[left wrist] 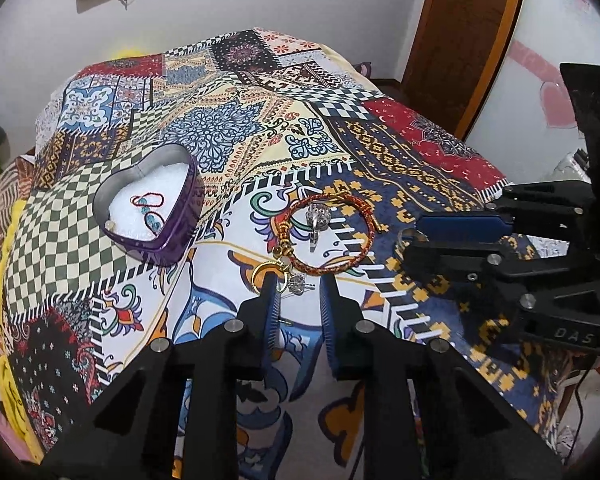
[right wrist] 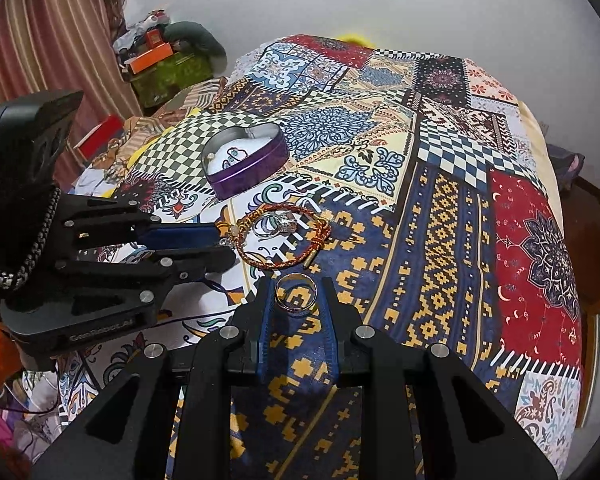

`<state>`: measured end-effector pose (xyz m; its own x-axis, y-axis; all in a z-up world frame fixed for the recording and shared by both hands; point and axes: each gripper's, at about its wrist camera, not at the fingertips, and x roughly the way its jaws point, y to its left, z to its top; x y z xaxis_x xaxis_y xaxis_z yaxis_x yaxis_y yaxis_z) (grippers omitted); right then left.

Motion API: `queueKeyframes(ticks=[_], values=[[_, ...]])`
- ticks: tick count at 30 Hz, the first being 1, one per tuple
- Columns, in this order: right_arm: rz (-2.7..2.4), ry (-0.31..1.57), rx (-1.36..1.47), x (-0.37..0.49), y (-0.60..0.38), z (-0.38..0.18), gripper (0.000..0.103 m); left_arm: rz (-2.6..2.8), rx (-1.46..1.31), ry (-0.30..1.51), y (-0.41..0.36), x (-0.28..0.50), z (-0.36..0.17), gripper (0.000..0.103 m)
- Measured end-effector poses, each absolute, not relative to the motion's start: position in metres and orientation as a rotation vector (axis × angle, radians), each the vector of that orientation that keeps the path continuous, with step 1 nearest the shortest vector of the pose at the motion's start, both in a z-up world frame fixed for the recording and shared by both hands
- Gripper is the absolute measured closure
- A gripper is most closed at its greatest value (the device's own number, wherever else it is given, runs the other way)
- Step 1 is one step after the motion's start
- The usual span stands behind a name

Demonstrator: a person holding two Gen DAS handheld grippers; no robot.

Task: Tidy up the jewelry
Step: 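Grasp a silver ring with the right tool, then grasp a gold ring with the left tool while the right tool lifts the silver ring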

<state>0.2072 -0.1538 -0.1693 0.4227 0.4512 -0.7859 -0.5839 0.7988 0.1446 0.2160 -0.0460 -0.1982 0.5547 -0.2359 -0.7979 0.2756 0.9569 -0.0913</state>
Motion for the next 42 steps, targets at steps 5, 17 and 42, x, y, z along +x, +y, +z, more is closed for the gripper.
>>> queueKeyframes(ticks=[5, 17, 42], values=[[0.652, 0.934, -0.145, 0.206, -0.157, -0.169, 0.083, -0.282, 0.063, 0.927, -0.048, 0.219, -0.200, 0.098], [0.648, 0.919, -0.132, 0.204, -0.160, -0.161, 0.083, -0.278, 0.068, 0.893, -0.045, 0.202, -0.184, 0.103], [0.693, 0.947, -0.105, 0.208, -0.151, -0.168, 0.083, -0.254, 0.121, 0.945, -0.035, 0.225, -0.201, 0.067]])
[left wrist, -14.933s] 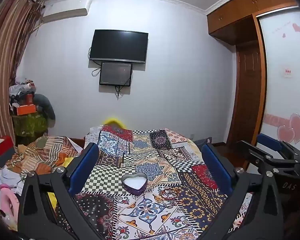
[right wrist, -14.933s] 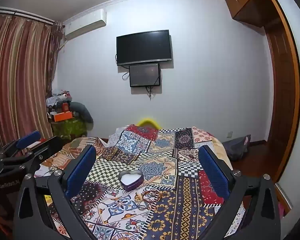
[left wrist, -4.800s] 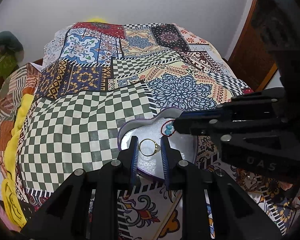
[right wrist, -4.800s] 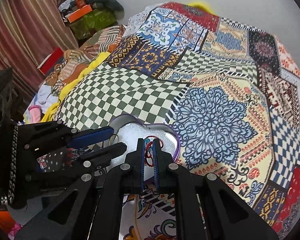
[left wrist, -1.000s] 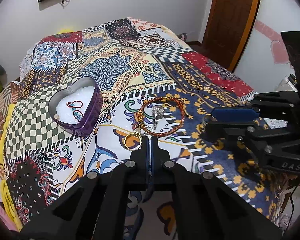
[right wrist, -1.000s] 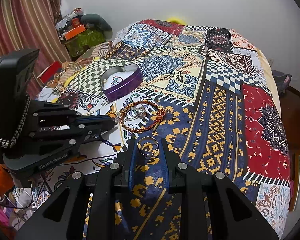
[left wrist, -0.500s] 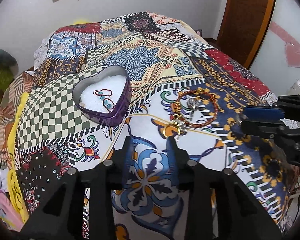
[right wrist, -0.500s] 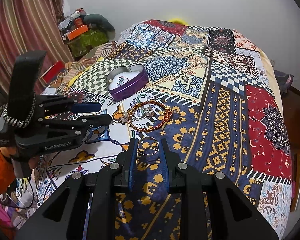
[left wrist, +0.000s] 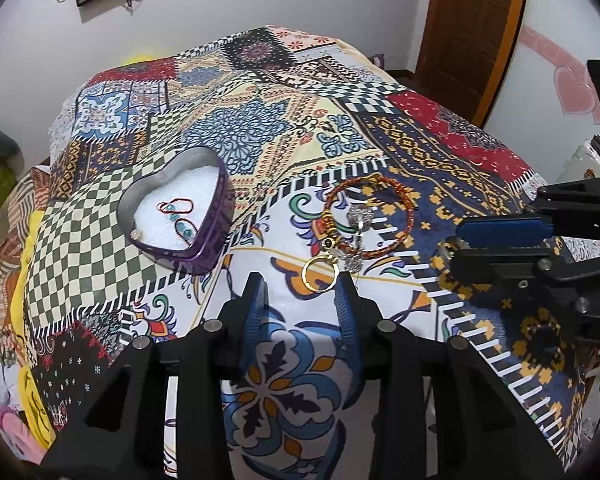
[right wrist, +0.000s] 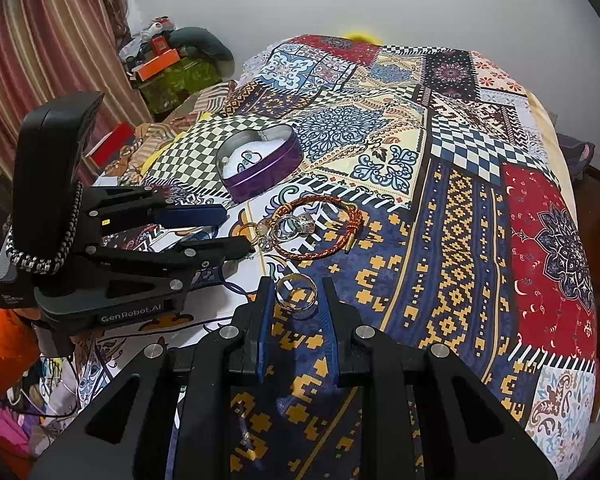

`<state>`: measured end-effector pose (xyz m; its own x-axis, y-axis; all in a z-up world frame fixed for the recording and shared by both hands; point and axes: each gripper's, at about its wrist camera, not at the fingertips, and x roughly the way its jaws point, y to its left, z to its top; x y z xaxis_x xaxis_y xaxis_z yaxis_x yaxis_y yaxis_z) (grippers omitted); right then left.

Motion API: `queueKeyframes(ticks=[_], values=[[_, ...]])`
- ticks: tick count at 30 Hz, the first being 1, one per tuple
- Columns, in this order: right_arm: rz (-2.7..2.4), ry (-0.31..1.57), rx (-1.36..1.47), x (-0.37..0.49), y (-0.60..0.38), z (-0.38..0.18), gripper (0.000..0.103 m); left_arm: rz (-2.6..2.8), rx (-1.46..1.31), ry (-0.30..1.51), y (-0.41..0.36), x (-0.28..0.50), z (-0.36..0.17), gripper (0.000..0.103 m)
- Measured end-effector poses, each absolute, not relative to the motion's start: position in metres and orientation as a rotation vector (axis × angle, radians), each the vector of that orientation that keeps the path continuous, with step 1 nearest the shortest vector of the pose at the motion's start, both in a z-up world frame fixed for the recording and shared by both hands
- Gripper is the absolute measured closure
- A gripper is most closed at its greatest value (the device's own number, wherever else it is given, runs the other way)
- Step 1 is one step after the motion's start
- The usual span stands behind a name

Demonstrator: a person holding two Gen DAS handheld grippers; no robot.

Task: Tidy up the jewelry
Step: 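Grasp a gold ring with the left tool while the right tool lifts the silver ring, then carry both rings over the heart tin and open both tools to release them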

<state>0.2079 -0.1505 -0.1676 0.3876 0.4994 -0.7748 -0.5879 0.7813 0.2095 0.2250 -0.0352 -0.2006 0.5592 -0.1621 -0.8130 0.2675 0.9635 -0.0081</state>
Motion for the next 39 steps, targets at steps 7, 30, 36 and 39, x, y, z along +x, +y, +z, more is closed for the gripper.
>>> queueKeyframes(ticks=[7, 30, 36, 39], values=[[0.690, 0.945, -0.100, 0.209, -0.151, -0.168, 0.083, -0.248, 0.115, 0.934, -0.038, 0.232, -0.203, 0.067], [0.678, 0.880, -0.102, 0.212, -0.142, -0.139, 0.083, -0.236, 0.017, 0.882, -0.017, 0.216, -0.181, 0.084], [0.692, 0.841, -0.128, 0.216, -0.125, -0.126, 0.083, -0.183, -0.006, 0.825, 0.008, 0.212, -0.161, 0.084], [0.701, 0.822, -0.137, 0.220, -0.116, -0.120, 0.083, -0.161, -0.021, 0.800, 0.021, 0.212, -0.153, 0.084]])
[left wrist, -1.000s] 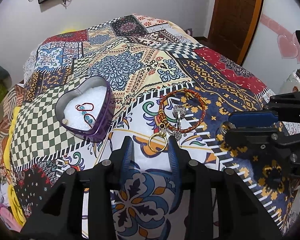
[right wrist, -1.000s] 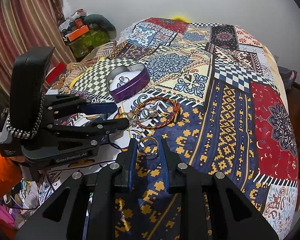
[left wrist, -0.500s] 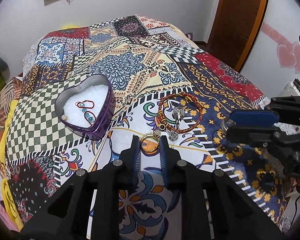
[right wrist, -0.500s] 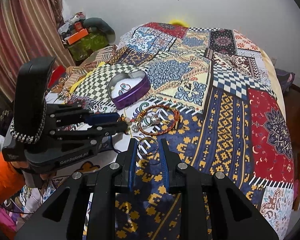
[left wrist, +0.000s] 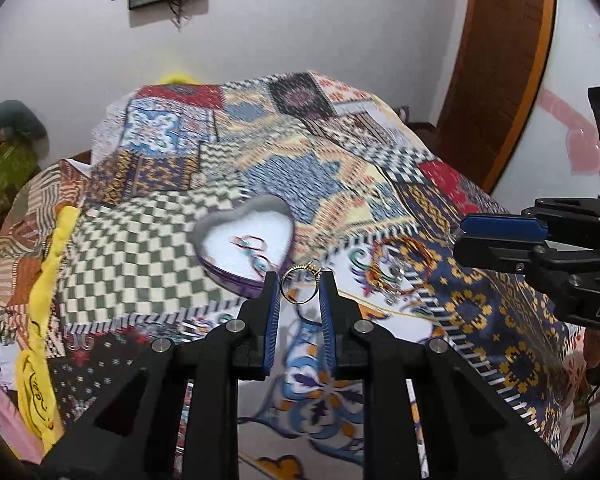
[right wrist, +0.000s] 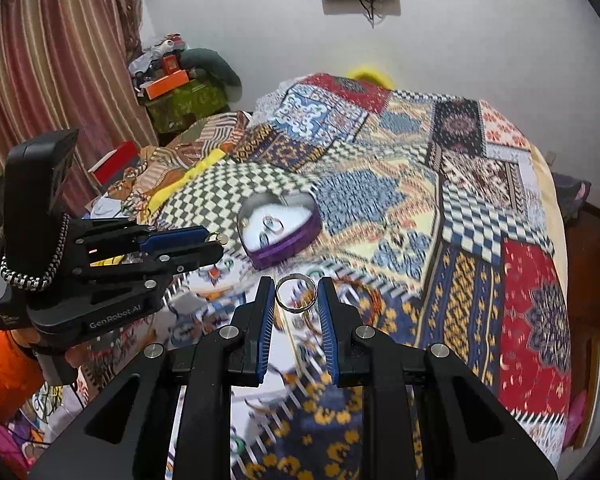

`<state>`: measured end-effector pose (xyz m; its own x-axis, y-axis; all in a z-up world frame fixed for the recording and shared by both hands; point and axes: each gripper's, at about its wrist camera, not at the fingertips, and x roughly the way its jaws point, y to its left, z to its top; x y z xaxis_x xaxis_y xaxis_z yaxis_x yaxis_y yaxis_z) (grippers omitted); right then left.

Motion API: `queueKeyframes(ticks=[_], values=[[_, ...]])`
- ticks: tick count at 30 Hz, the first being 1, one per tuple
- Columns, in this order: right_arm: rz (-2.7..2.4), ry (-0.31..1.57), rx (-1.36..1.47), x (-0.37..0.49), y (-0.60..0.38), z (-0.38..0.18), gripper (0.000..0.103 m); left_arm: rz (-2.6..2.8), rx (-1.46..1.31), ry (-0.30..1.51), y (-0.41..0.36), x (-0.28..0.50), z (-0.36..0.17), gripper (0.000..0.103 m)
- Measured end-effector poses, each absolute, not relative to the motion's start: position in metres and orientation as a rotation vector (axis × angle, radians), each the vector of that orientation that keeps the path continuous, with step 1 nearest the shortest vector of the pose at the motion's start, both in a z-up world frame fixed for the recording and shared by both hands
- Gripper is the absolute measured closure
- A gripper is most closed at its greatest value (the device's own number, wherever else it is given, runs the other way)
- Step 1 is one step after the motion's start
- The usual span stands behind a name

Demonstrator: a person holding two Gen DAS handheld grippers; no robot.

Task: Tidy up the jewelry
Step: 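Carry both rings over the heart tin and open both tools to release them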

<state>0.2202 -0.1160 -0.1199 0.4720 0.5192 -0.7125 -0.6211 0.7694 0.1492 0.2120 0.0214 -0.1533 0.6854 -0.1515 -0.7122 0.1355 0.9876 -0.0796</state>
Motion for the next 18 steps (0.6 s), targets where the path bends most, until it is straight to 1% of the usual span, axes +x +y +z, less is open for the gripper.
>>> queueKeyframes(ticks=[10, 18], values=[[0.747, 0.771, -0.167, 0.241, -0.076, -0.109, 0.083, -0.099, -0.041, 0.745, 0.055, 0.219, -0.140, 0.084], [0.766, 0.790, -0.205, 0.266, -0.044, -0.119, 0.083, -0.082, -0.051, 0.752, 0.074, 0.237, -0.148, 0.084]])
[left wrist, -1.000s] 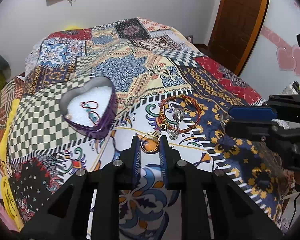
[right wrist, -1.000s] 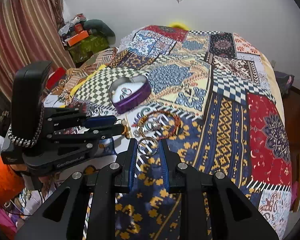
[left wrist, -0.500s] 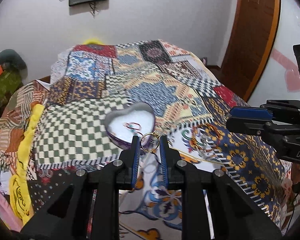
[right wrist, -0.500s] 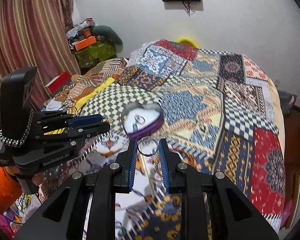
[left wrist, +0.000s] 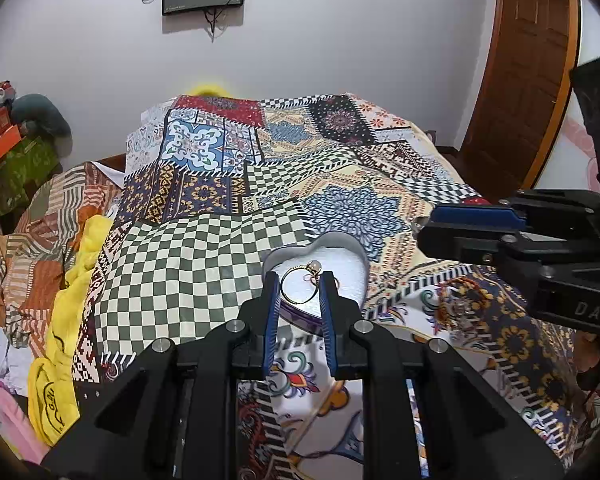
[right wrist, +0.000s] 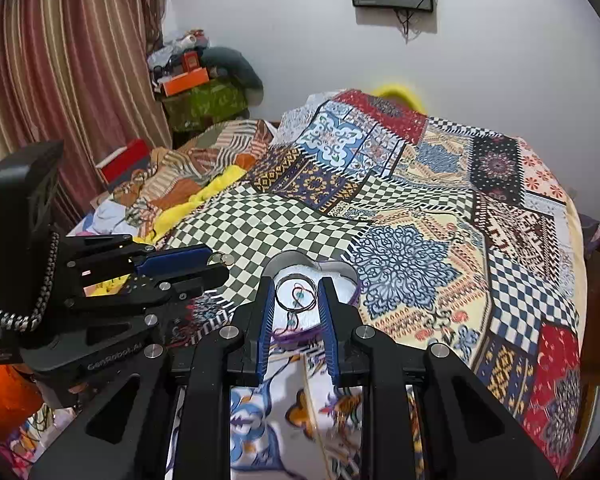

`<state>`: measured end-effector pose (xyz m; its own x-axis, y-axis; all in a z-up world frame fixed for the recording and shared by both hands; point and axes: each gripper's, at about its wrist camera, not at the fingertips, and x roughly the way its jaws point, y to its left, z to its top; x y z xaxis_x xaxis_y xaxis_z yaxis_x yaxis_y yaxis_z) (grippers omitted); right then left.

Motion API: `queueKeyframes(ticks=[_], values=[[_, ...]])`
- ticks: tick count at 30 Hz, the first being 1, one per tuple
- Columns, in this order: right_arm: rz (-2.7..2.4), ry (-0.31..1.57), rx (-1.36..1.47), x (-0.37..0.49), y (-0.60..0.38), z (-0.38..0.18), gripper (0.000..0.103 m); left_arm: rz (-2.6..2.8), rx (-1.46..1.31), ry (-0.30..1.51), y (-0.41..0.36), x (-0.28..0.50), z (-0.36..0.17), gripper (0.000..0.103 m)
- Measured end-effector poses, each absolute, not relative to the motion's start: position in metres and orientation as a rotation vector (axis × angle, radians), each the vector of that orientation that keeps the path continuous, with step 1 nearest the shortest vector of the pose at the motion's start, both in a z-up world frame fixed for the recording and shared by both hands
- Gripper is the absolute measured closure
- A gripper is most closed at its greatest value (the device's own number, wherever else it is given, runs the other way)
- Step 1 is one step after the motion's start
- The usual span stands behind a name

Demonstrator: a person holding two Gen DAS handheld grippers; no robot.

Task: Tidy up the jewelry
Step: 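Carry both rings over the heart tin and open both tools to release them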

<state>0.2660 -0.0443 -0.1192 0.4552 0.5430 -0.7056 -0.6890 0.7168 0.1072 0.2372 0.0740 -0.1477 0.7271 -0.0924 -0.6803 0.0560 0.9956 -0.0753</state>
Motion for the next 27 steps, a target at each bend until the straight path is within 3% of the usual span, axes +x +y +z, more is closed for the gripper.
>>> queueKeyframes(ticks=[16, 27], values=[[0.752, 1.007, -0.230, 0.326, -0.020, -0.168, 0.083, -0.184, -0.095, 0.901, 0.075, 0.291, -0.191, 0.084], [0.759, 1.060, -0.234, 0.338, -0.013, -0.178, 0.083, -0.192, -0.057, 0.928, 0.068, 0.300, -0.199, 0.084]])
